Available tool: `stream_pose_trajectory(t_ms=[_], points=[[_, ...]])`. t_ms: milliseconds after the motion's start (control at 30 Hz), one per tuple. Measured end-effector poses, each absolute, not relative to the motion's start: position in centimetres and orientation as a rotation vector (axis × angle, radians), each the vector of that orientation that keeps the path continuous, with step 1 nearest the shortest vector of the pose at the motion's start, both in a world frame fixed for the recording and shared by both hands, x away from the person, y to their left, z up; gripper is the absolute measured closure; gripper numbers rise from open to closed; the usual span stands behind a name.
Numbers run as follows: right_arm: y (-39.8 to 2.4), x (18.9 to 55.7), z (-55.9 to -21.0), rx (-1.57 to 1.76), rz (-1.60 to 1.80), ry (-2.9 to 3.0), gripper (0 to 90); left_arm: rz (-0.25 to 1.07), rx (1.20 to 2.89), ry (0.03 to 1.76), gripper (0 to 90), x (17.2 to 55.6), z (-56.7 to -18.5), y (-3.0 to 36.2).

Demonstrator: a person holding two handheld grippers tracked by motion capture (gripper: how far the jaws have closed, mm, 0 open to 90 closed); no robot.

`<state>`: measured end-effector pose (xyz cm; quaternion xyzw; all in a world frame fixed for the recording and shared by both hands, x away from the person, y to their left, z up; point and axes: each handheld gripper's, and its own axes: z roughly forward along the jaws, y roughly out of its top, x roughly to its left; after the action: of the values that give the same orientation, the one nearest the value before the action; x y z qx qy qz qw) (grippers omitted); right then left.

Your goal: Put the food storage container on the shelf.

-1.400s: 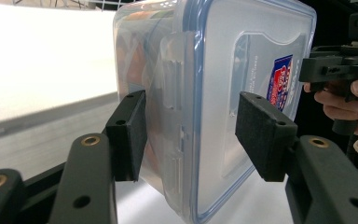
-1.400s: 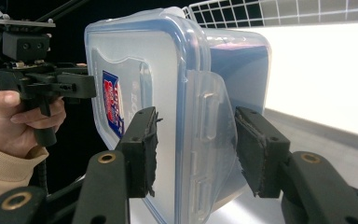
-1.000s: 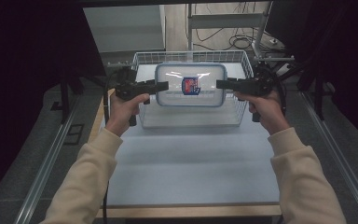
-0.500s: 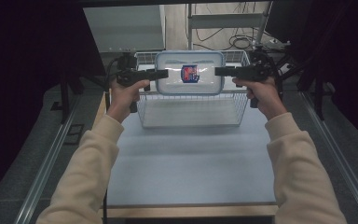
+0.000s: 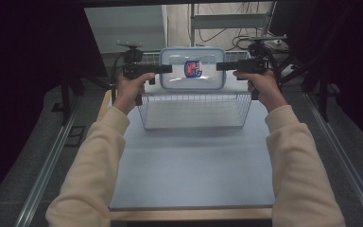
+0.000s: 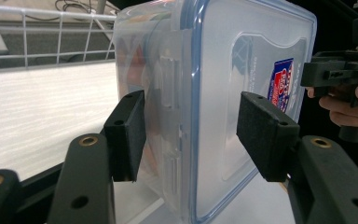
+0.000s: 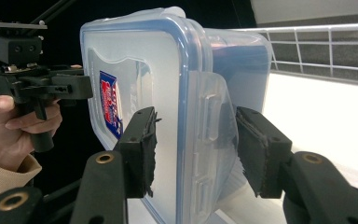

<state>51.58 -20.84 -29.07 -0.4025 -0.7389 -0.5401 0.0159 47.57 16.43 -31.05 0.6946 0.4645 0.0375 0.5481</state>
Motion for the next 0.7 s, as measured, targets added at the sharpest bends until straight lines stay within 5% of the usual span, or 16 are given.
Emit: stream_pose_trajectory(t_ms=[700], points=[[-20.4,54.7,-29.6,-1.478,-1.594,-2.125,46.6,-0.051,1.54,1.226,38.4,51.1,-31.9,16.6]])
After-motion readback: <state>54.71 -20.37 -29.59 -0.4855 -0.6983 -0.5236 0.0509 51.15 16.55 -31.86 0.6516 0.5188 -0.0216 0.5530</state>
